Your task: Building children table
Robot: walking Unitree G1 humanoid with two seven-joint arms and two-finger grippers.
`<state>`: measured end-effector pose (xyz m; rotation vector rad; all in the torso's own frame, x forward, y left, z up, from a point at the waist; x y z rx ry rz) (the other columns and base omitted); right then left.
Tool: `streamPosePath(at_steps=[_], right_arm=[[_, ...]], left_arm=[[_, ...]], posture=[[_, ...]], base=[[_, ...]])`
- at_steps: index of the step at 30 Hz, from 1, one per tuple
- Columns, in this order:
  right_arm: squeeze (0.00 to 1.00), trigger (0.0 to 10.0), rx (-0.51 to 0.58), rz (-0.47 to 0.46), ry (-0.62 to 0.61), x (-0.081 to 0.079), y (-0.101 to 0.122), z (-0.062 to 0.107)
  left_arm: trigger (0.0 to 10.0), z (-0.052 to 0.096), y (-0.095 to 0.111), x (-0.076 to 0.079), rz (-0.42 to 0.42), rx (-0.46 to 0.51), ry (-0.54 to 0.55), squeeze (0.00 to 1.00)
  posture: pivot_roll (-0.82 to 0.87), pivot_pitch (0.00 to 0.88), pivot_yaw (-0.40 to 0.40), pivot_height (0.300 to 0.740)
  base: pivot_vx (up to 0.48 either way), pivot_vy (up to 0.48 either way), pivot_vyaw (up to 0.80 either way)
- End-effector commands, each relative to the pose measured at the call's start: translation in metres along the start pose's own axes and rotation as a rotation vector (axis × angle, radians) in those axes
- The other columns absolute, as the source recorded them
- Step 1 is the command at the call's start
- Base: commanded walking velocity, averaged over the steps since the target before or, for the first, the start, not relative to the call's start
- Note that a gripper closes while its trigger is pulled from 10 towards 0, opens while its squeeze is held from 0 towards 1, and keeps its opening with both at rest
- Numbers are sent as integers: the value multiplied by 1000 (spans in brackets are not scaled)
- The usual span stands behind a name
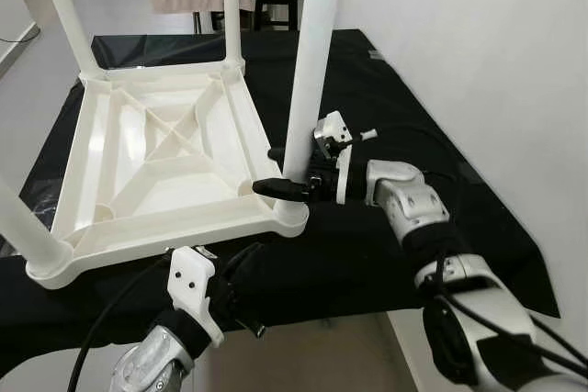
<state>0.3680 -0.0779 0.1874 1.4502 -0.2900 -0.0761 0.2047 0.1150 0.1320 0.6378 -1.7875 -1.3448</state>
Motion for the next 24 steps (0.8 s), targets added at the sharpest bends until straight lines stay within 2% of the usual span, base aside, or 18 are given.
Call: streamPosePath(at_steps=[1,10,12,13,14,15,16,17,19,21,24], right_arm=[[0,0,-3,-6,39,-4,-3,-5],[0,0,-21,37,-139,3,-15,12],[0,0,-65,13,-263,-6,-26,15],[0,0,-143,-22,-558,-7,-40,13],[0,0,-207,-48,-775,-8,-50,16],[0,0,-228,-86,-865,-26,-59,13],[0,0,-228,-86,-865,-26,-59,13],[0,0,-230,-111,-897,-38,-62,10],[0,0,-232,-76,-815,-51,-62,-2],[0,0,-232,-40,-824,-42,-60,-2],[0,0,-228,-27,-813,-37,-57,-5]], left_arm=[[10000,0,-2,0,0,-6,0,0],[10000,1,-2,2,2,-3,-3,0],[10000,2,-1,3,1,-1,-3,0],[10000,3,0,2,0,0,-2,0],[10000,3,1,2,-1,0,0,0],[10000,3,1,2,-2,1,0,0],[10000,3,1,2,-2,1,0,0],[10000,3,2,1,-3,2,1,0],[10000,3,1,0,-4,1,3,0],[10000,2,1,0,-1,-1,-1,0],[10000,2,0,0,-1,-3,-5,0]], posture=[[127,26,-99,740],[121,37,-100,740],[115,48,-111,740],[107,54,-111,740],[104,55,-109,740],[107,62,-107,740],[107,62,-107,740],[113,65,-104,740],[99,54,-94,740],[101,49,-97,740],[108,47,-106,740]], base=[[0,0,0],[0,0,0],[0,0,0],[0,0,0],[0,0,0],[0,0,0],[0,0,0],[0,0,0],[0,0,0],[0,0,0],[0,0,0]])
Point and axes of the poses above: a point about 5 cm out from each wrist's last joint towards the gripper, its own z axis pointing back from the gripper into the wrist, its own y axis along the axis of the wrist's last joint, x = y × z, the point moved 1 cm from there along -z, pointing out of the wrist towards the gripper, and after that the axes turned 12 degrees about z, right-handed, at the moved point
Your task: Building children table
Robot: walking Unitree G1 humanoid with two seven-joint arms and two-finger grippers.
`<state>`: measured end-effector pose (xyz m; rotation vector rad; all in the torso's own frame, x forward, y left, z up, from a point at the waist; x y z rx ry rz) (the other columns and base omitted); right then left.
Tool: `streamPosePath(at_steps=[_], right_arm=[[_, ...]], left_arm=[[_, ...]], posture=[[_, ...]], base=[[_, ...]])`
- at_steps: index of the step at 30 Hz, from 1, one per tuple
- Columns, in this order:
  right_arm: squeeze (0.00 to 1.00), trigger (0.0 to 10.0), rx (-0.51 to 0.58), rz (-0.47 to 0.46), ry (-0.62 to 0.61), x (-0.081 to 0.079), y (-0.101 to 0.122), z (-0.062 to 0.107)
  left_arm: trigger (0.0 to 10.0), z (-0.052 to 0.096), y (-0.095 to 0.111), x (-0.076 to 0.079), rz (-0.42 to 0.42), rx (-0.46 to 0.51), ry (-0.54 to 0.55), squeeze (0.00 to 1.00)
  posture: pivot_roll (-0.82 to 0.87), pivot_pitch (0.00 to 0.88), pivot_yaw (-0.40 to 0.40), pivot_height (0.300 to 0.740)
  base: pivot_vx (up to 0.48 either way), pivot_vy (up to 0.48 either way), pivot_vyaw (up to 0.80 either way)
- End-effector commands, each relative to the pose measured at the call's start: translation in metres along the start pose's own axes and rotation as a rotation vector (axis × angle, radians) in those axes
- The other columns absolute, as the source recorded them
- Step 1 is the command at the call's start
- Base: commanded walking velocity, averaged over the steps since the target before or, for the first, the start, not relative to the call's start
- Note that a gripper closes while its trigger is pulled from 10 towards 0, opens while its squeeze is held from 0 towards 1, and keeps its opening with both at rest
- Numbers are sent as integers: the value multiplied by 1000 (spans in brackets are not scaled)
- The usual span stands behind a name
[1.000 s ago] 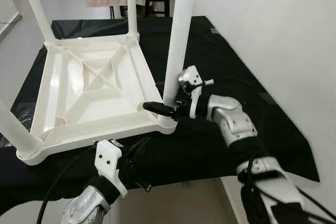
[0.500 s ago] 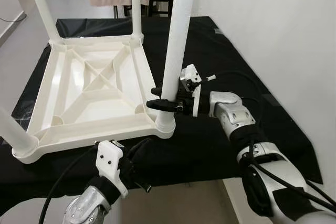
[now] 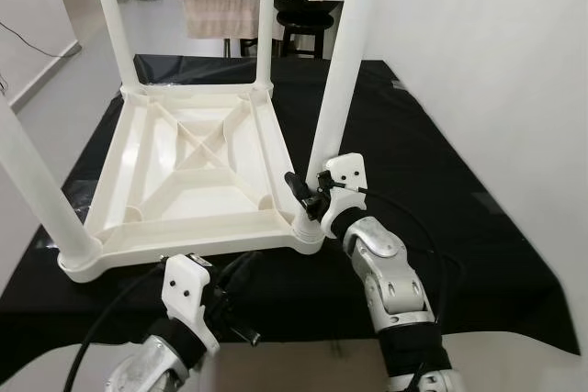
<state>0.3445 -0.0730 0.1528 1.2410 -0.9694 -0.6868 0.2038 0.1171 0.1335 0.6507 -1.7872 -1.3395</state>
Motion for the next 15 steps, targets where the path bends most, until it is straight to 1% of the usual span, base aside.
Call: streamPosePath(at_steps=[1,2,3,5,6,7,8,10,11,12,13,14,15], right_arm=[[0,0,-120,8,46,-11,-26,0],[0,0,-126,15,50,-14,-25,-1],[0,1451,-126,23,65,-16,-23,-3],[0,1451,-126,29,75,-18,-22,-4],[0,10000,-121,29,74,-20,-17,-4],[0,10000,-118,27,71,-20,-14,-5],[1000,10000,-96,13,109,-21,-11,-7],[1000,10000,-72,-2,155,-22,-7,-8],[1000,10000,-24,-7,248,-19,-2,-11],[1000,10000,8,-8,308,-17,2,-13],[1000,10000,8,-8,308,-17,2,-13],[1000,10000,44,2,384,-14,7,-14],[1000,10000,65,10,431,-11,10,-15]], left_arm=[[10000,0,-2,1,5,-10,-12,0],[10000,0,-3,1,5,-9,-11,0],[10000,0,-3,1,4,-7,-7,0],[10000,0,-3,1,3,-5,-5,0],[10000,-1,-3,2,2,-4,-3,0],[10000,-1,-3,2,2,-3,-2,0],[10000,-1,-3,2,2,-3,-3,0],[10000,-1,-4,2,3,-3,-3,0],[10000,-1,-4,2,3,-4,-4,0],[10000,-1,-4,2,4,-4,-5,0],[10000,-1,-4,2,4,-4,-5,0],[10000,-1,-5,2,4,-4,-6,0],[10000,-1,-5,2,4,-5,-6,0]], posture=[[106,46,-106,740],[108,46,-107,740],[113,40,-110,740],[113,40,-110,740],[118,40,-114,740],[118,40,-114,740],[117,37,-118,740],[117,37,-118,740],[120,32,-120,740],[120,32,-120,740],[120,32,-120,740],[120,29,-119,740],[120,29,-119,740]], base=[[0,0,0],[0,0,0],[0,0,0],[0,0,0],[0,0,0],[0,0,0],[0,0,0],[0,0,0],[0,0,0],[0,0,0],[0,0,0],[0,0,0],[0,0,0]])
Point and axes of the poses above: a point about 5 cm out from each wrist's last joint towards the gripper, its own z axis pointing back from the gripper into the wrist, its own y axis along the axis of the wrist's last joint, x = y × z, the point moved 1 cm from there along -z, pointing out of the wrist towards the gripper, and after that the axes turned 12 degrees about z, right-handed, at the moved point
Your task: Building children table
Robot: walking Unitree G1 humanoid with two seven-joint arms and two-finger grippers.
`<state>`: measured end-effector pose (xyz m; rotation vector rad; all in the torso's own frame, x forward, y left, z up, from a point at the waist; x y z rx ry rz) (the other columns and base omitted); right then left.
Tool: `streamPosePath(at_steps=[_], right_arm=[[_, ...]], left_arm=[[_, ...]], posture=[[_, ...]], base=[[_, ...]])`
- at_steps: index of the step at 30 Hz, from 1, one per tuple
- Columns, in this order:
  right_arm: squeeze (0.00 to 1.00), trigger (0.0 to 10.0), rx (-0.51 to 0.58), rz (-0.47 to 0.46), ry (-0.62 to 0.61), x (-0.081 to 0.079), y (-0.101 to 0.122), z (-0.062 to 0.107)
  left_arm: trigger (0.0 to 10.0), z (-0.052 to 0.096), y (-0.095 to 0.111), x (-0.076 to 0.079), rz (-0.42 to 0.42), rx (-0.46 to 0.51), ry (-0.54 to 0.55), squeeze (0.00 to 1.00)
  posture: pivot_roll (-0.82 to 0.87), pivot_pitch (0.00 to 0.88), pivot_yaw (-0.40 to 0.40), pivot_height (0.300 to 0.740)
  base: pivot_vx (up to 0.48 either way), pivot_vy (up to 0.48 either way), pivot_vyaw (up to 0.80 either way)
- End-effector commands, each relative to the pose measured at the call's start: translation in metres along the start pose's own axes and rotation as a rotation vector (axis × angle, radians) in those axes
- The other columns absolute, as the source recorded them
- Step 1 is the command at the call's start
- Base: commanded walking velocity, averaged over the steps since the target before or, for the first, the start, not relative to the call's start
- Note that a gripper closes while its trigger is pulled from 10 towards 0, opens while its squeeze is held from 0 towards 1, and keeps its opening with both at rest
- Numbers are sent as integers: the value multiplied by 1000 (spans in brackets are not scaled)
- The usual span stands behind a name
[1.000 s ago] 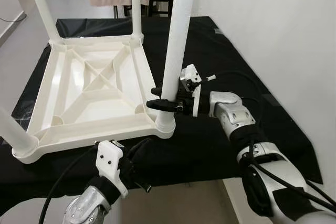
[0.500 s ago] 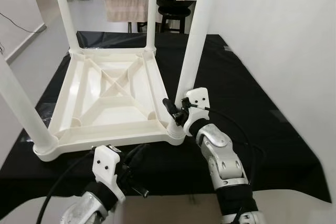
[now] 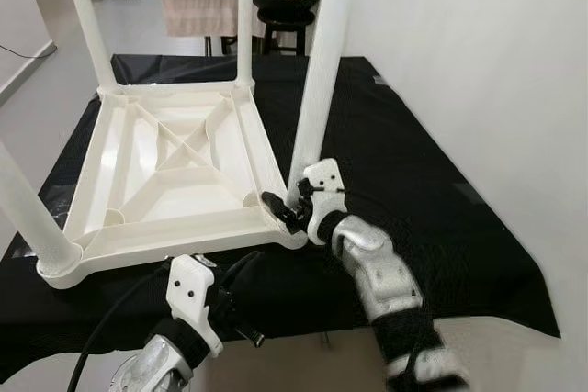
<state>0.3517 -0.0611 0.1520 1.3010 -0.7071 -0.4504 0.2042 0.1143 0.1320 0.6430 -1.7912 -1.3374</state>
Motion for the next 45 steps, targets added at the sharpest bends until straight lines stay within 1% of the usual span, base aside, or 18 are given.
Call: streamPosePath(at_steps=[1,2,5,6,9,12,13,14,26,28,30,31,32,33,34,35,37,45], right_arm=[[1000,10000,61,5,102,-3,9,-4],[122,10000,91,56,206,7,16,-2],[122,10000,101,85,235,13,20,-2],[0,10000,110,88,262,17,23,-2],[0,10000,138,62,432,22,28,1],[0,10000,131,54,509,23,27,3],[0,6627,122,47,543,23,26,4],[0,0,118,41,560,24,26,4],[0,0,104,70,445,41,21,9],[0,0,54,84,268,56,9,21],[0,0,26,75,183,60,2,27],[0,0,26,75,183,60,2,27],[0,0,-8,65,122,57,-5,27],[0,0,-81,8,-132,53,-19,23],[0,0,-155,-51,-359,50,-32,27],[0,0,-178,-72,-396,27,-39,28],[0,0,-140,-86,-363,2,-37,26],[0,0,-140,-86,-363,2,-37,26]], left_arm=[[10000,0,-3,1,-2,-5,-2,0],[10000,0,-3,1,-3,-5,-2,0],[10000,0,-3,0,-3,-6,-1,0],[10000,0,-3,0,-4,-6,-1,0],[10000,1,-3,0,-6,-8,1,0],[10000,0,-3,0,-6,-8,1,0],[10000,1,-3,0,-6,-8,1,0],[10000,1,-3,0,-7,-9,1,0],[10000,0,-3,1,-5,-6,1,0],[10000,1,-2,2,-3,-4,-1,0],[10000,2,-2,2,-3,-4,-1,0],[10000,2,-2,2,-3,-4,-1,0],[10000,2,-1,1,-3,-4,-1,0],[10000,3,-1,0,-3,-4,-1,0],[10000,3,0,-1,-2,-3,-1,0],[10000,3,0,-1,-1,-3,-2,0],[10000,3,1,-1,0,-4,-3,0],[10000,3,1,-1,0,-4,-3,0]], posture=[[120,29,-119,740],[122,28,-119,740],[131,26,-117,740],[131,26,-117,740],[141,27,-115,740],[144,26,-114,740],[145,26,-114,740],[145,26,-114,740],[132,31,-112,740],[122,40,-113,740],[112,43,-113,740],[112,43,-113,740],[109,44,-112,740],[90,48,-106,740],[90,48,-106,740],[94,54,-97,740],[98,54,-94,740],[98,54,-94,740]], base=[[0,0,0],[0,0,0],[0,0,0],[0,0,0],[0,0,0],[0,0,0],[0,0,0],[0,0,0],[0,0,0],[0,0,0],[0,0,0],[0,0,0],[0,0,0],[0,0,0],[0,0,0],[0,0,0],[0,0,0],[0,0,0]])
Point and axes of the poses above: a point about 5 cm out from each wrist's last joint towards the gripper, its own z axis pointing back from the gripper into the wrist, its own y axis along the axis of the wrist's last joint, x = y × z, the point moved 1 cm from there along -z, pointing out of the wrist towards the gripper, and after that the axes turned 12 degrees about z, right-handed, at the moved point
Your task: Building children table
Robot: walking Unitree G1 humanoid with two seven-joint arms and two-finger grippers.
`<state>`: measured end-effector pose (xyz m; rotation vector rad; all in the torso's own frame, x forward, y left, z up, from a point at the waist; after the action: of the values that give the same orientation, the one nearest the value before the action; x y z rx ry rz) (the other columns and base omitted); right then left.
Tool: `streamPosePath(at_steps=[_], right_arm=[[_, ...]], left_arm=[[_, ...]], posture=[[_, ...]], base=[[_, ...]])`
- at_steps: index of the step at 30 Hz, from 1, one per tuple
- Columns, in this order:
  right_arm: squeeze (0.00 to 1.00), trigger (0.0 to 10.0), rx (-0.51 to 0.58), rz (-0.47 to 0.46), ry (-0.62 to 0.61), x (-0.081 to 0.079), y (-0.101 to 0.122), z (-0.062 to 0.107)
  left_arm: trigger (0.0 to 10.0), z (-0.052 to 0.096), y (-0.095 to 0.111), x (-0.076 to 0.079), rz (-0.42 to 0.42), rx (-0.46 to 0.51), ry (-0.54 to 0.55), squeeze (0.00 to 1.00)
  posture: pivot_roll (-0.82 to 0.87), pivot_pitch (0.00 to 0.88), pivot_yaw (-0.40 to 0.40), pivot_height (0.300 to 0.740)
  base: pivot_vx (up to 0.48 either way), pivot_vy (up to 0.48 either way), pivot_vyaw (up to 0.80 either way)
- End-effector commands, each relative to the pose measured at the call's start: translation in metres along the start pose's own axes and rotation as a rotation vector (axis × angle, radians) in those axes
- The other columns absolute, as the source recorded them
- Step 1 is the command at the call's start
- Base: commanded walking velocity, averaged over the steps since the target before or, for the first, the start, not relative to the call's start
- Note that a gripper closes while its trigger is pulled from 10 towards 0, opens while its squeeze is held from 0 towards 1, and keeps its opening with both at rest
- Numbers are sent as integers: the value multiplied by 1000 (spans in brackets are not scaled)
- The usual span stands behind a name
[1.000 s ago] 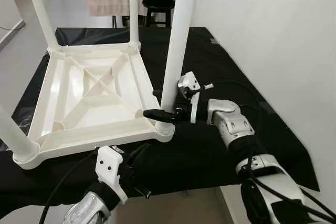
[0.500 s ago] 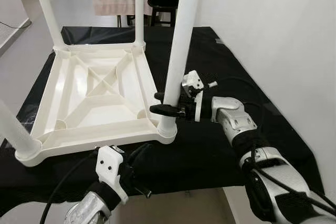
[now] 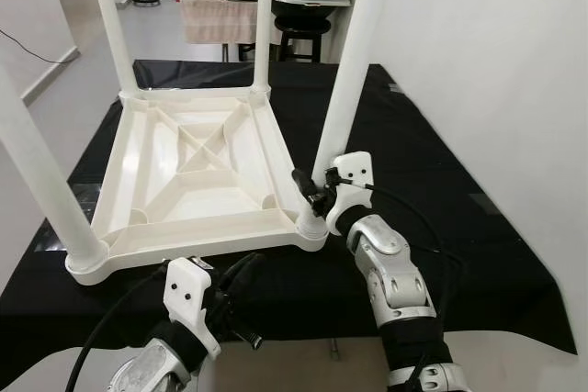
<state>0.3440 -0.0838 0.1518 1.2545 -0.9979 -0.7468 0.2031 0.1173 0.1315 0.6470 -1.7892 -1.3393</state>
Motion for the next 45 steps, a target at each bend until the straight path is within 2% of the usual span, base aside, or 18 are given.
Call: streamPosePath(at_steps=[1,2,3,5,6,7,11,12,13,14,15,25,26,28,29,41,43,45], right_arm=[[0,0,-135,-8,53,-15,-30,5],[0,1882,-83,2,80,-20,-22,-6],[0,10000,-36,14,115,-24,-15,-14],[0,10000,1,22,146,-27,-9,-19],[894,10000,35,9,207,-30,-4,-21],[1000,10000,71,-15,307,-36,1,-23],[1000,10000,133,15,482,-39,14,-21],[875,10000,182,31,550,-29,23,-21],[875,10000,182,31,550,-29,23,-21],[31,10000,195,41,584,-24,27,-21],[0,10000,208,68,633,-17,34,-23],[0,10000,167,87,747,10,40,-34],[0,2745,153,92,747,13,39,-34],[0,2745,153,92,747,13,39,-34],[0,0,136,93,748,16,37,-34],[0,0,47,107,680,45,14,-22],[0,0,-9,150,582,66,2,-11],[0,0,-9,150,582,66,2,-11]], left_arm=[[10000,1,0,0,2,-5,-4,0],[10000,0,0,-1,1,-6,-3,0],[10000,0,0,-1,-2,-6,-1,0],[10000,0,0,-1,-3,-5,1,0],[10000,-1,0,-1,-4,-5,1,0],[10000,-1,-1,-1,-4,-5,1,0],[10000,-2,-1,0,-3,-5,-3,0],[10000,-2,-2,0,-2,-6,-5,0],[10000,-2,-2,0,-2,-6,-5,0],[10000,-2,-2,0,-1,-6,-6,0],[10000,-2,-2,0,-1,-5,-6,0],[10000,-3,-3,0,-8,-4,-1,0],[10000,-3,-3,0,-10,-4,0,0],[10000,-3,-3,0,-10,-4,0,0],[10000,-3,-3,0,-11,-4,2,0],[10000,2,1,-3,-137,5,130,0],[10000,6,2,-4,-154,17,167,0],[10000,6,2,-4,-154,17,167,0]], posture=[[94,41,-81,740],[118,34,-96,740],[119,33,-97,740],[122,33,-99,740],[123,33,-100,740],[122,31,-102,740],[124,28,-101,740],[123,25,-103,740],[123,25,-103,740],[123,22,-102,740],[123,22,-102,740],[142,14,-114,740],[145,13,-115,740],[145,13,-115,740],[147,12,-116,740],[132,18,-98,740],[114,23,-88,740],[114,23,-88,740]], base=[[0,0,0],[0,0,0],[0,0,0],[0,0,0],[0,0,0],[0,0,0],[0,0,0],[0,0,0],[0,0,0],[0,0,0],[0,0,0],[0,0,0],[0,0,0],[0,0,0],[0,0,0],[0,0,0],[0,0,0],[0,0,0]])
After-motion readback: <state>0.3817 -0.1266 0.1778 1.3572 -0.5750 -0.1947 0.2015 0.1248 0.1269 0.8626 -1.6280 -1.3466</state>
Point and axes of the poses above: a point about 5 cm out from each wrist's last joint towards the gripper, its own z axis pointing back from the gripper into the wrist, its own y axis along the axis of the wrist's last joint, x = y × z, the point moved 1 cm from there along -z, pointing out of the wrist towards the gripper, and after that the axes turned 12 degrees about z, right-handed, at the moved point
